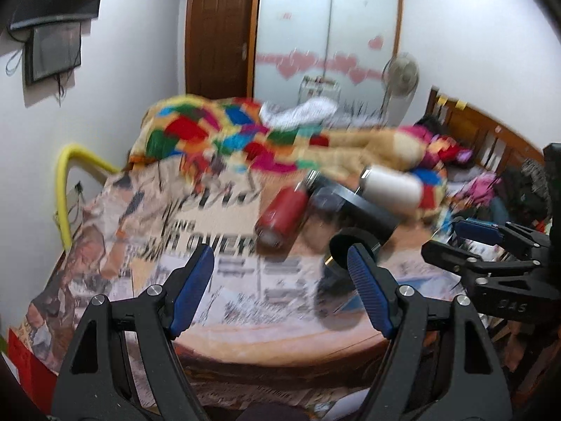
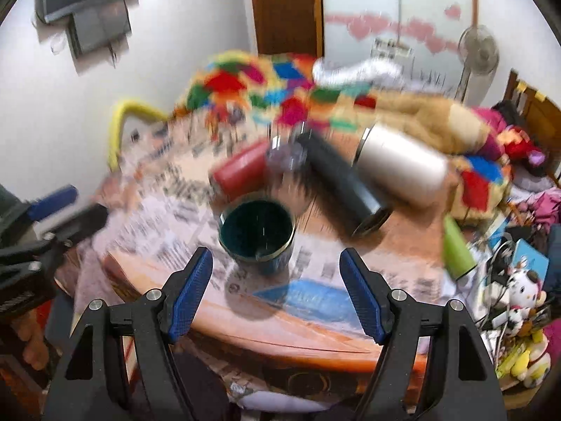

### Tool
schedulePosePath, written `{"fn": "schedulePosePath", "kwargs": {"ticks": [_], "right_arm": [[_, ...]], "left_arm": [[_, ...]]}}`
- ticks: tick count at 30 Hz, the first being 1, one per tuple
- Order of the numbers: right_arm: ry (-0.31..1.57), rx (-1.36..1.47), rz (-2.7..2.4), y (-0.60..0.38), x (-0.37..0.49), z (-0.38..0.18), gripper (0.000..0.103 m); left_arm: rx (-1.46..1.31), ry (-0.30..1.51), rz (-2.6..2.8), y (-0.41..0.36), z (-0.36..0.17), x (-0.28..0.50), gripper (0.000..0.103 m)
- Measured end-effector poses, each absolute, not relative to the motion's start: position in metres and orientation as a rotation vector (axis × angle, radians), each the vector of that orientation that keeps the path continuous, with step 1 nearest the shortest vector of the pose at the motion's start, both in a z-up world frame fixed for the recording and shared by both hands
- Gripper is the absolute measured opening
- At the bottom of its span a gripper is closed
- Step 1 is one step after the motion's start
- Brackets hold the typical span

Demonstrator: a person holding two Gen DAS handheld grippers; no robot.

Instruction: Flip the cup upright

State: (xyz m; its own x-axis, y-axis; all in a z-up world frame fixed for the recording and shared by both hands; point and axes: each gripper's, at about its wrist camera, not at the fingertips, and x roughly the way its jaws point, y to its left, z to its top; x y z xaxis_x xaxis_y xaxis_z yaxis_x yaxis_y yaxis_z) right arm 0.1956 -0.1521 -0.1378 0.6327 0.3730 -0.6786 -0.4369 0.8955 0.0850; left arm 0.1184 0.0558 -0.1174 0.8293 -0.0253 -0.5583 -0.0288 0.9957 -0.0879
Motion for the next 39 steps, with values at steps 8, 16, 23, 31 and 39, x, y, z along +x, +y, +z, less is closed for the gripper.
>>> {"fn": "schedulePosePath", "kwargs": {"ticks": [8,16,23,31,39], "right_arm": [[0.423,0.023,0.473,-0.197,0.123,-0.043,0.072],[0.195,0.061,0.460,-0.212,0.067,-0.007,0.077],[0.145,0.053,0.423,-0.212,0.060,-0.011,0.093],[0.160,0.035,0.402,-0.213,0.057,-0.018,0.103],[0.158,0.025,0.401,-0.217,0.048,-0.019,0.103]], "left_arm": [[-0.095,0.331,-0.049,0.024,-0.034,0.057,0.081],[-0.044,0.135,-0.003,-0.004,0.005,-0.005,0.086],[-0.045,0.088,0.058,-0.007,0.008,-0.024,0.097],[-0.044,0.118,0.092,-0.006,-0.003,-0.024,0.098],[-0.049,0.117,0.094,-0.004,-0.005,-0.029,0.098]]}}
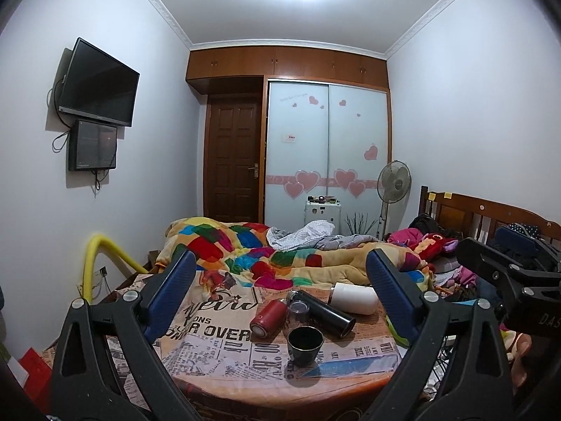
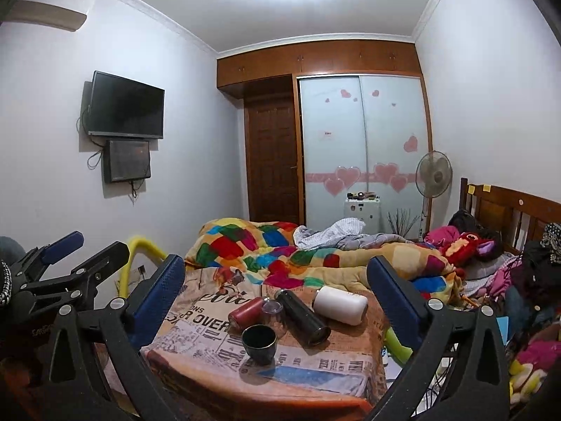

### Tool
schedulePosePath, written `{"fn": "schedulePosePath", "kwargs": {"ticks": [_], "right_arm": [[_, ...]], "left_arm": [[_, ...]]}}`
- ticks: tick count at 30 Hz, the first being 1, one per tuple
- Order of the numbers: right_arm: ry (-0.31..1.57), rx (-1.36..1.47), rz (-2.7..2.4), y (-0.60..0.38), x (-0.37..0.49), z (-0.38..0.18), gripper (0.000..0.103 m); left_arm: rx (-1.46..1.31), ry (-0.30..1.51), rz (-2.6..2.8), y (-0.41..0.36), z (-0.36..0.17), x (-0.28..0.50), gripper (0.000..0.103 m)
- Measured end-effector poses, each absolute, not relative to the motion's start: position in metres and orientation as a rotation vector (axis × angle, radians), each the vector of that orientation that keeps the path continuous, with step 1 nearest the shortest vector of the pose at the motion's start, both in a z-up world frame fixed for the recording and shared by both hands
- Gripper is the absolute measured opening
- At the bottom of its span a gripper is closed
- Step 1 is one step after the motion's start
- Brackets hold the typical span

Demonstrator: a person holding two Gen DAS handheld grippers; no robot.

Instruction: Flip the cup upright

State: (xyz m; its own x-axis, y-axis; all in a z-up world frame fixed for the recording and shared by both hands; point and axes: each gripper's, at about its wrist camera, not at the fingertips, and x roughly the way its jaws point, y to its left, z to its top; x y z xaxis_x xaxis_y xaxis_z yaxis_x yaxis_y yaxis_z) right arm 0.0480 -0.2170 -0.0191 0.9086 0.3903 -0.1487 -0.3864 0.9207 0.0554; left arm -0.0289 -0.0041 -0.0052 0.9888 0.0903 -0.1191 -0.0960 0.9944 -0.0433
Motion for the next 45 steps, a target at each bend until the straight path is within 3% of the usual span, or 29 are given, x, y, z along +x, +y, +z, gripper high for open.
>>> {"fn": "schedulePosePath", "kwargs": {"ticks": [45], "right_arm": [[0.201,-0.006,0.409,-0.2124,0.0478,-0.0225,0.103]], "left_arm": [[-0.052,0.130,0.089,-0.0046,-0.0130,-0.0275,0.099]]}}
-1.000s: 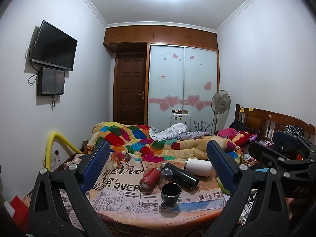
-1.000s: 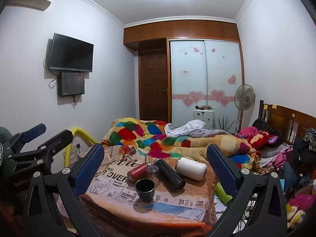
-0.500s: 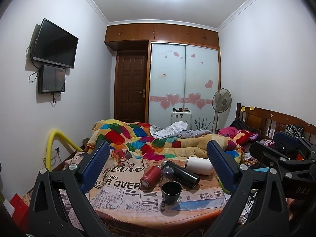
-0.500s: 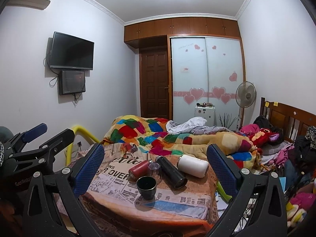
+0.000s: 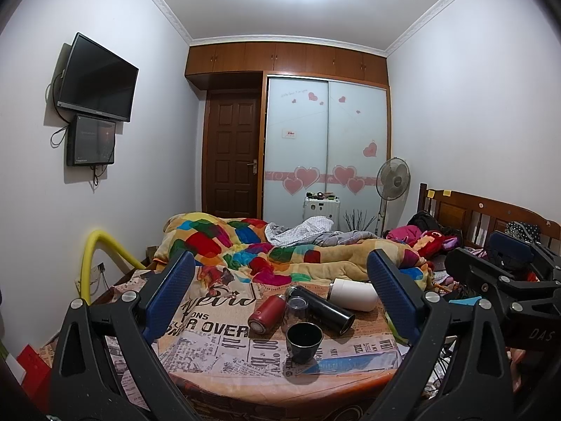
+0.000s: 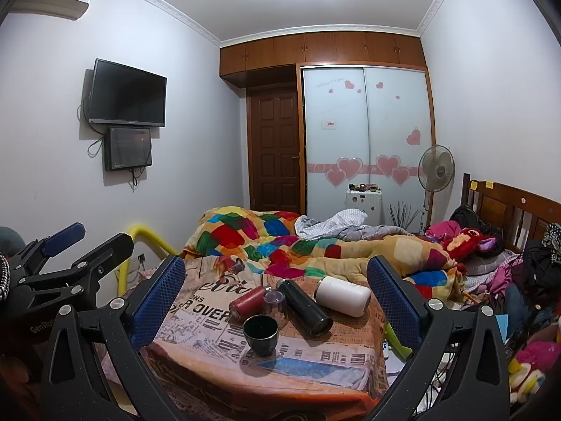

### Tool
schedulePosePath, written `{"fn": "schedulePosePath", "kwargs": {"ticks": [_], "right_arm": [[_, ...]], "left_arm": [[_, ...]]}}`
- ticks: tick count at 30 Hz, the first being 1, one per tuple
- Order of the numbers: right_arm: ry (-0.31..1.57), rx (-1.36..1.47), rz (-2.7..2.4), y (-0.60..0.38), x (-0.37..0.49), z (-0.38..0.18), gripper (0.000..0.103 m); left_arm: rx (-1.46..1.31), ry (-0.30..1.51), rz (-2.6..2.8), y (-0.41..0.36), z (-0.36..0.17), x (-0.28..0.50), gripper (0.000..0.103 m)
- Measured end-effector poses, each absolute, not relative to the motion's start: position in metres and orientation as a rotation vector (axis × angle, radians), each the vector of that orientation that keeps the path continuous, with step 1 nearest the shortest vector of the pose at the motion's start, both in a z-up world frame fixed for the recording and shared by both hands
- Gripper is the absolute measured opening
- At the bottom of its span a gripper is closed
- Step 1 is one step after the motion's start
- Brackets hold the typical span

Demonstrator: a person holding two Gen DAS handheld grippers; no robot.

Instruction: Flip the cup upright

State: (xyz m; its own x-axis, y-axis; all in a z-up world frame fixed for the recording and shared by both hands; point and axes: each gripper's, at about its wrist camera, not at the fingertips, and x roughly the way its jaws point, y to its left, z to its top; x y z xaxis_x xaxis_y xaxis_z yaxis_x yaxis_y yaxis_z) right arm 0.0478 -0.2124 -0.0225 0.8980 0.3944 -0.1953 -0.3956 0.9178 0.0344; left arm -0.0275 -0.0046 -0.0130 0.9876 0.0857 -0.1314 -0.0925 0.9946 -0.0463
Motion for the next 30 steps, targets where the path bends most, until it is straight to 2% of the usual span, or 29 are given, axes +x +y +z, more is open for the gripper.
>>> {"fn": "schedulePosePath", "kwargs": {"ticks": [30], "right_arm": [[0.192,-0.005,0.400,-0.2118,0.0489,-0.0136,0.103]], "left_arm": [[-0.067,0.144,0.056,-0.0048,-0.0121,-0.0253,0.099]]}}
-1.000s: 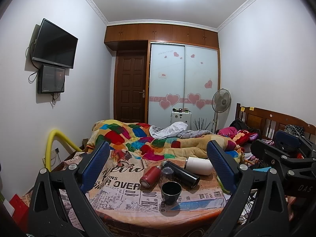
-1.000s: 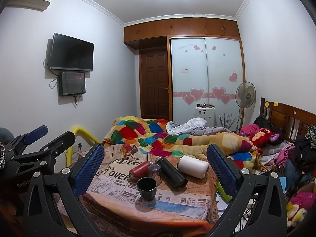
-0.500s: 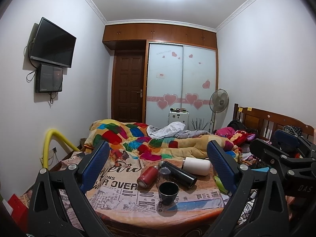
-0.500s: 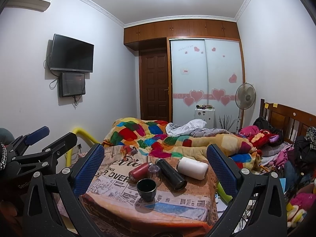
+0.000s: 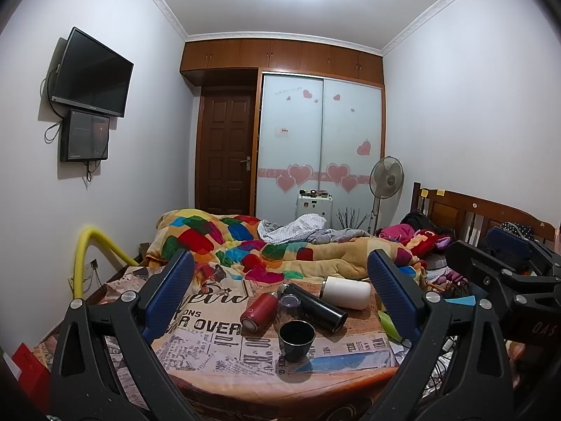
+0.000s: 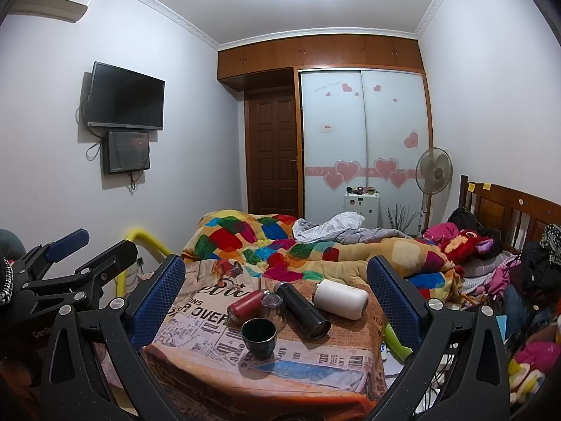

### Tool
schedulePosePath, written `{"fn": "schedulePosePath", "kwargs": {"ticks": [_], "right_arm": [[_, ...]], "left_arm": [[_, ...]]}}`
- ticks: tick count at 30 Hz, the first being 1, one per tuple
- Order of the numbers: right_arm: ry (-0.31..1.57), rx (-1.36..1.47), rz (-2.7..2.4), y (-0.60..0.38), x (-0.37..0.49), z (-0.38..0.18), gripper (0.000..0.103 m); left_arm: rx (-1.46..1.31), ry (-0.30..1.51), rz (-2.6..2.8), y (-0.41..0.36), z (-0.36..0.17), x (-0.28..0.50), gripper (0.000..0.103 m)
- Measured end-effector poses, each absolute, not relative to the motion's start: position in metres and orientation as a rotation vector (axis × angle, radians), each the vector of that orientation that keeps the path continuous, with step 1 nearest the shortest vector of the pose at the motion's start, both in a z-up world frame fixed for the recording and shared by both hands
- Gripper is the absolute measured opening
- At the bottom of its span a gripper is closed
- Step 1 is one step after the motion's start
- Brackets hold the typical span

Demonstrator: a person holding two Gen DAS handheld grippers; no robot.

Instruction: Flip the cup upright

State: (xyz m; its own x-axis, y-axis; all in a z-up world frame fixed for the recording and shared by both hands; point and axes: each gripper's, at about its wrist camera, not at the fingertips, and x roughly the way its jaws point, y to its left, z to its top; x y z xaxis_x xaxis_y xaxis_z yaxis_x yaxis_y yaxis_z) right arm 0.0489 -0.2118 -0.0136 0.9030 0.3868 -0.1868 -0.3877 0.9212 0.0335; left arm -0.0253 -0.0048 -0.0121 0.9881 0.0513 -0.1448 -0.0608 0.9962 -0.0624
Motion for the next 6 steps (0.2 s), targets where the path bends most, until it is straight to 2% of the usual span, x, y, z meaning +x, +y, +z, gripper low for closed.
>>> {"fn": "schedulePosePath", "kwargs": {"ticks": [6], "right_arm": [[0.196,-0.005,0.396,-0.2111,0.0511,-0.0134,0.103]], "left_arm": [[-0.074,0.153,0.061,0.0016,-0.0165,-0.0233,0.099]]}}
